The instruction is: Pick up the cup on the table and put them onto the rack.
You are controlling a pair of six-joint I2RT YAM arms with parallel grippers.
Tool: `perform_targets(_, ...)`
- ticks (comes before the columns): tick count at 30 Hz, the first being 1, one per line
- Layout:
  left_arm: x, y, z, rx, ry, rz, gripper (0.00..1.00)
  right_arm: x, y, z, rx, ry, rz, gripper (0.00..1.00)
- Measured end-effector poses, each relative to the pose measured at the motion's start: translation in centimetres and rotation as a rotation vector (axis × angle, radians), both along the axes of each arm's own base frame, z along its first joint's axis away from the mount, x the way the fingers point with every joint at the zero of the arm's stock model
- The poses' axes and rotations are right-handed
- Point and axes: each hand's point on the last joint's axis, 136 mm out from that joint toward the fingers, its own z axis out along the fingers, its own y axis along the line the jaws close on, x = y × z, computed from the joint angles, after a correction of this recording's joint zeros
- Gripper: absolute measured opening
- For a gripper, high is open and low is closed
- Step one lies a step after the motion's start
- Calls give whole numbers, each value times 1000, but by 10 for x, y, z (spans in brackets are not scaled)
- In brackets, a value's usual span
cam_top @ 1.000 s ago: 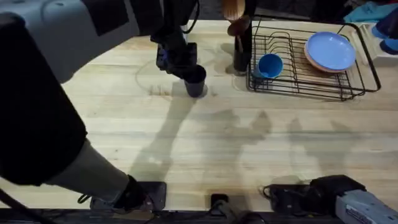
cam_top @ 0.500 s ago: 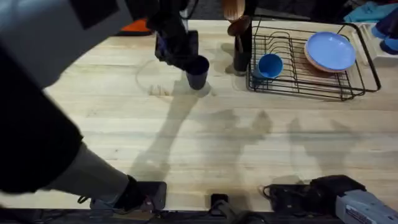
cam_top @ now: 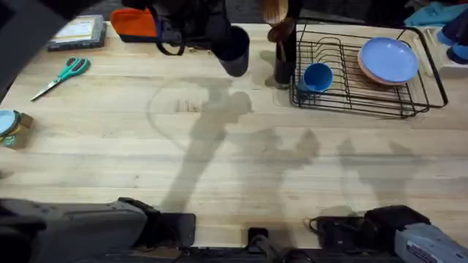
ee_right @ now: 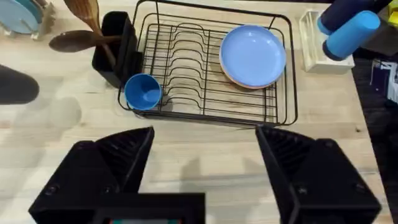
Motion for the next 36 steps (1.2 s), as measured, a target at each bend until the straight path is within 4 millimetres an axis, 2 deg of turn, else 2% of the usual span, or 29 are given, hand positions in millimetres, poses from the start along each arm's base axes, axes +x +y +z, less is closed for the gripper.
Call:
perform_targets(2, 2, -9, 18, -60, -60, -25, 42, 0, 0, 0, 0, 0, 0, 994)
perform_targets(6, 4, -25, 30, -141, -93, -77, 43, 0, 0, 0, 0, 0, 0, 994)
perform_targets(7, 0, -40, 33, -175, -93, -122, 43, 0, 0, 0, 0, 0, 0, 994)
perform_targets(17, -29, -103, 44, -227, -128, -307, 43, 0, 0, 0, 0, 0, 0, 994)
perform_targets(22, -38, -124, 49, -213, -168, -355, 43, 0, 0, 0, 0, 0, 0, 994)
perform_targets(27, -39, -144, 59, -217, -238, -384, 44, 0, 0, 0, 0, 0, 0, 994)
perform_targets(31, -36, -157, 55, -202, -260, -392, 44, 0, 0, 0, 0, 1, 0, 994)
perform_targets(36, -29, -178, 34, -177, -245, -409, 44, -4, -1, -5, -4, 27, 0, 994)
